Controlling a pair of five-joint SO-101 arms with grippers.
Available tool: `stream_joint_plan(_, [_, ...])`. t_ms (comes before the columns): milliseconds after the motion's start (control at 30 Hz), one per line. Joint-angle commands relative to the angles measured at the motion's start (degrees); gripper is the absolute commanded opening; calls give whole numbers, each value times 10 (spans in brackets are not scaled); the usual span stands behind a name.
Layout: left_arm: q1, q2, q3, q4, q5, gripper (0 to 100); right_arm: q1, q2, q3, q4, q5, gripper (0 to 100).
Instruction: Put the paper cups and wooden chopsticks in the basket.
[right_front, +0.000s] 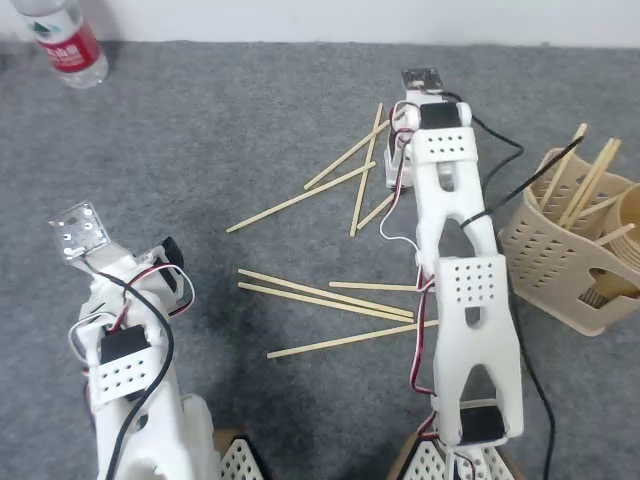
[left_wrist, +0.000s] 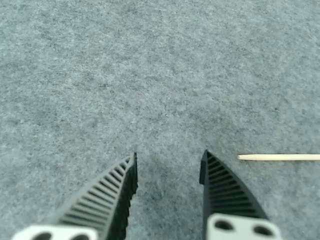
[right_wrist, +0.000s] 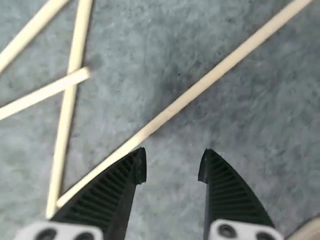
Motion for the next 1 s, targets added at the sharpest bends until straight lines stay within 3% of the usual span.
stream_joint_plan(0, [4, -10, -4, -12, 2, 195, 7, 20, -69, 7, 36, 175])
stream_joint_plan(233, [4, -10, -4, -12, 2, 195, 6, 40, -74, 35, 80, 33])
stream_joint_plan(433, [4, -10, -4, -12, 2, 195, 3, -8, -80, 65, 81, 116])
stream_joint_plan(600, [4, -10, -4, -12, 2, 195, 1, -45, -127, 49, 81, 129])
stream_joint_plan(867, [4, -10, -4, -13, 2, 195, 2, 24, -96, -25, 98, 134])
stream_joint_plan(967, [4, -10, -4, -13, 2, 195, 2, 50, -95, -29, 122, 184])
